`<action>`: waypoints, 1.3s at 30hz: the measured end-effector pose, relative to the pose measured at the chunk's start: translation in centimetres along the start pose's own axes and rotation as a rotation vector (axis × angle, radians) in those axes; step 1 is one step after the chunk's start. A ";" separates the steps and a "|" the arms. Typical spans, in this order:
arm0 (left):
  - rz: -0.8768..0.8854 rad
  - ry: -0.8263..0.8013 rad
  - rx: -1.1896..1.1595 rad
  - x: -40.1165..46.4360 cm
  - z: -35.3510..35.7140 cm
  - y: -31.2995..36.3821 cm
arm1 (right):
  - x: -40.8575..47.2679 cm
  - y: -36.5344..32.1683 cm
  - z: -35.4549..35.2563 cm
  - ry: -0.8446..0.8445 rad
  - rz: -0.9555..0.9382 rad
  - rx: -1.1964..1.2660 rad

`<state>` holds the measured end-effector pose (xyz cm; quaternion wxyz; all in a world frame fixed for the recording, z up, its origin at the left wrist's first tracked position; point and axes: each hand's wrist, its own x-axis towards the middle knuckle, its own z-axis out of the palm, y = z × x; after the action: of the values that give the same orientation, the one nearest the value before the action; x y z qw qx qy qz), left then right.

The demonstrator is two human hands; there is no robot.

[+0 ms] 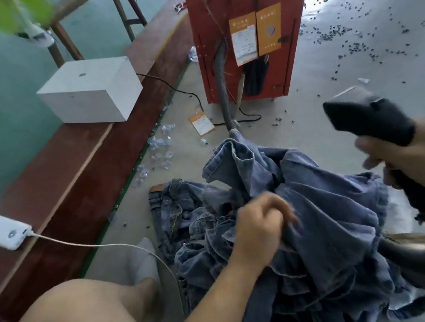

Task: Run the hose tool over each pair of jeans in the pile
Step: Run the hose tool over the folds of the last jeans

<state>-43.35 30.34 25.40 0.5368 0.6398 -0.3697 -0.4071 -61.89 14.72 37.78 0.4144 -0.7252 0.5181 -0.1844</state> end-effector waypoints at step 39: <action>-0.132 0.023 -0.448 1.5 -0.3 -3.9 | -0.5 0.4 4.0 -0.325 -0.093 -0.273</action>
<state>-42.34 29.68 21.42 0.6417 0.5320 -0.2213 -0.5061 -59.57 16.74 35.21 0.3817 -0.8179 0.4304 -0.0121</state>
